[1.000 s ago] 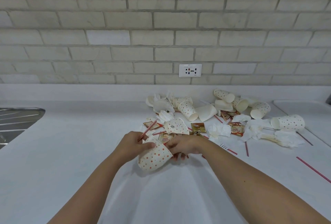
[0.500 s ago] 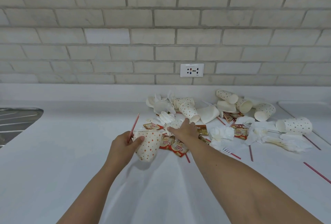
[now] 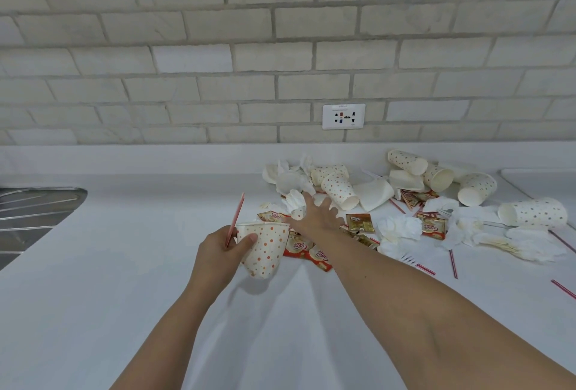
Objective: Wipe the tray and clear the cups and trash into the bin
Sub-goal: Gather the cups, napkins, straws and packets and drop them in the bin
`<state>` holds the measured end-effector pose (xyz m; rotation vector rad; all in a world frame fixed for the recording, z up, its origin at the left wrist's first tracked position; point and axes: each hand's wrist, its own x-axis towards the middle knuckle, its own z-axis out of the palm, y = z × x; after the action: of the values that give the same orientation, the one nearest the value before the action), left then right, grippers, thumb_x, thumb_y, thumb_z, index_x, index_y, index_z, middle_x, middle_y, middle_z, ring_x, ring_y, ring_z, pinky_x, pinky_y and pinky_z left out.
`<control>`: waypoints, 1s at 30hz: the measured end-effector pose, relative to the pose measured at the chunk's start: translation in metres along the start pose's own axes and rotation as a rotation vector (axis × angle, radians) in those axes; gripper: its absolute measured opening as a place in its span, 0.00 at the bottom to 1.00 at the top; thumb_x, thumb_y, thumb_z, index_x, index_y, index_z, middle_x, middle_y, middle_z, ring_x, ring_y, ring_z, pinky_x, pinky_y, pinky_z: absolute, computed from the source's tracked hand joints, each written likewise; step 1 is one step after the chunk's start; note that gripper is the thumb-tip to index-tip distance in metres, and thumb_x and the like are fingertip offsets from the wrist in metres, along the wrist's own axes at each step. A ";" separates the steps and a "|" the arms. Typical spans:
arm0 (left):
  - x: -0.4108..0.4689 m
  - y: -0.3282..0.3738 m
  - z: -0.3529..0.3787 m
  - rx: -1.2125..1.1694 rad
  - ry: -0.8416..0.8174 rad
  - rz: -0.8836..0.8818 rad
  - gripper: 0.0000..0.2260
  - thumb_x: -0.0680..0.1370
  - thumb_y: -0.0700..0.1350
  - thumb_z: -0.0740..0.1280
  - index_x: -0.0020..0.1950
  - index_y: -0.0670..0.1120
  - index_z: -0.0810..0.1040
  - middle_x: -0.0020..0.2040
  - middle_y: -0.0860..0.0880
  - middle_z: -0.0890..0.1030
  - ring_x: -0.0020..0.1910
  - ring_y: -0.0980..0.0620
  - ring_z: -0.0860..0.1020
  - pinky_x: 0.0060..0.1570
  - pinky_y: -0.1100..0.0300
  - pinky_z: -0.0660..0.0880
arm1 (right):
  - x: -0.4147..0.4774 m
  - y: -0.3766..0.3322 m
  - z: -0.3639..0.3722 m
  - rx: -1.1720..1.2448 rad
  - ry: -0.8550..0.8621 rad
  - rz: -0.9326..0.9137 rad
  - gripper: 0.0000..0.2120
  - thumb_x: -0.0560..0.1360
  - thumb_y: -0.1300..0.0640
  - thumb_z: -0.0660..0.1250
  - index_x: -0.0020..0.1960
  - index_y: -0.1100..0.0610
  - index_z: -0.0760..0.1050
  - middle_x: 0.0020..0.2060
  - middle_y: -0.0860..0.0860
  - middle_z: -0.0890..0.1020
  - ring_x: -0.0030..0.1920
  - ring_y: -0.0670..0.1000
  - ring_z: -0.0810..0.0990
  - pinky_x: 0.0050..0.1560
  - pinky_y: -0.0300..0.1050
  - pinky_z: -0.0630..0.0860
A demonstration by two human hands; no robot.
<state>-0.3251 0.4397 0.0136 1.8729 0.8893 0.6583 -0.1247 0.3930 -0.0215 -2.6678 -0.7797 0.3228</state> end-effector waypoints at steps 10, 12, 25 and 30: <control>-0.004 0.002 0.004 -0.049 -0.027 0.015 0.12 0.76 0.46 0.68 0.33 0.47 0.72 0.30 0.46 0.69 0.33 0.49 0.69 0.33 0.61 0.65 | -0.012 0.012 -0.018 0.201 0.042 0.002 0.33 0.70 0.41 0.65 0.71 0.48 0.61 0.66 0.59 0.67 0.67 0.60 0.66 0.66 0.55 0.64; -0.005 0.008 0.016 -0.059 -0.065 0.031 0.06 0.76 0.47 0.67 0.40 0.48 0.77 0.38 0.41 0.78 0.39 0.47 0.75 0.38 0.58 0.71 | -0.020 0.023 -0.039 0.213 0.041 -0.026 0.32 0.69 0.42 0.67 0.70 0.48 0.64 0.66 0.58 0.67 0.67 0.60 0.66 0.66 0.54 0.64; -0.081 0.104 0.189 -0.192 -0.531 0.145 0.06 0.78 0.46 0.63 0.42 0.50 0.76 0.42 0.50 0.81 0.40 0.53 0.78 0.33 0.61 0.70 | -0.168 0.196 -0.205 -0.341 -0.173 0.131 0.37 0.64 0.44 0.74 0.70 0.44 0.63 0.64 0.52 0.67 0.60 0.54 0.70 0.55 0.49 0.70; -0.146 0.136 0.259 -0.065 -0.805 0.259 0.11 0.78 0.46 0.62 0.49 0.39 0.76 0.42 0.46 0.78 0.37 0.50 0.74 0.32 0.60 0.66 | -0.239 0.260 -0.230 -0.434 -0.288 0.288 0.35 0.67 0.46 0.73 0.70 0.47 0.63 0.63 0.49 0.69 0.51 0.50 0.69 0.43 0.42 0.68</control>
<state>-0.1781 0.1476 0.0154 1.9608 0.1050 0.0389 -0.1264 -0.0051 0.1181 -3.1995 -0.5940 0.6939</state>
